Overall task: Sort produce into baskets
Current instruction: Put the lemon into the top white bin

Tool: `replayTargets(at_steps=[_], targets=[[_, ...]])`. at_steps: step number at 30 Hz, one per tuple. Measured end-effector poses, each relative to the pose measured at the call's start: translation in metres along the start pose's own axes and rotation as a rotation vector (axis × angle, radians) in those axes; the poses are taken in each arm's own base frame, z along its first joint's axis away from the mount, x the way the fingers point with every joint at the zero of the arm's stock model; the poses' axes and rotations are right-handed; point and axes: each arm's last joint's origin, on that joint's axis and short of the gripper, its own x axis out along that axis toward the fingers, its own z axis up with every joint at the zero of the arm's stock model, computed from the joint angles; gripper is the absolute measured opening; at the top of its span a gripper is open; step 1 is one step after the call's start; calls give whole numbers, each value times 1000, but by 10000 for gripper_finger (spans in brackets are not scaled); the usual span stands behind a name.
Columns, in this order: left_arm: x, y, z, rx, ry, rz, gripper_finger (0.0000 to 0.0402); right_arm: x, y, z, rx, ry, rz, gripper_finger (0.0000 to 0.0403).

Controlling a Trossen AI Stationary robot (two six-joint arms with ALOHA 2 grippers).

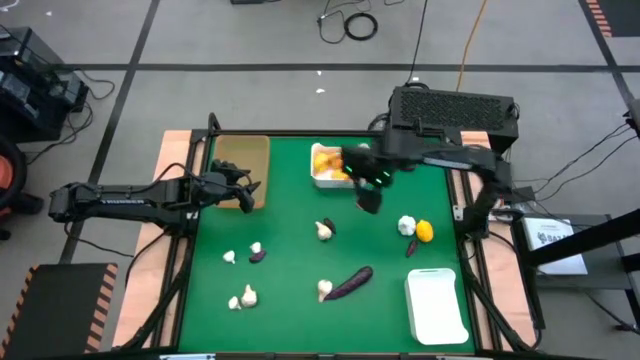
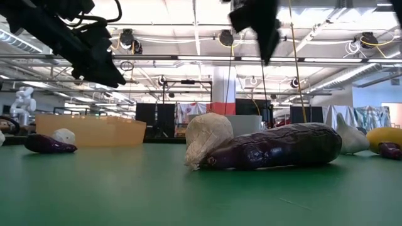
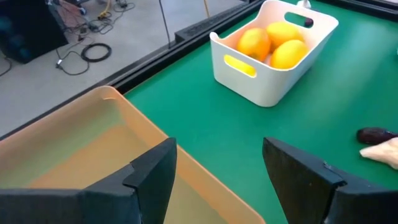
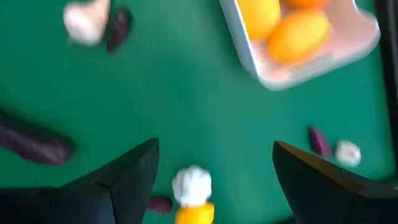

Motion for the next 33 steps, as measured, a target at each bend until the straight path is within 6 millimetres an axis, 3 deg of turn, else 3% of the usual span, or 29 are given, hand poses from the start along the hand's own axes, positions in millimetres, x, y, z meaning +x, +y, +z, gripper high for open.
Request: replayTargets(at_steps=[7, 16, 22, 33], targets=[[0, -1, 2, -3, -18, -5, 246, 3, 5, -74, 185, -17, -35, 304], [0, -1, 2, -10, -23, -7, 246, 42, -3, -137, 401, 101, -72, 304], [0, -1, 2, -11, -23, -5, 246, 79, -1, -163, 418, 172, -72, 304], [0, -1, 2, -12, -23, -3, 246, 125, 1, -176, 399, 213, -33, 304]])
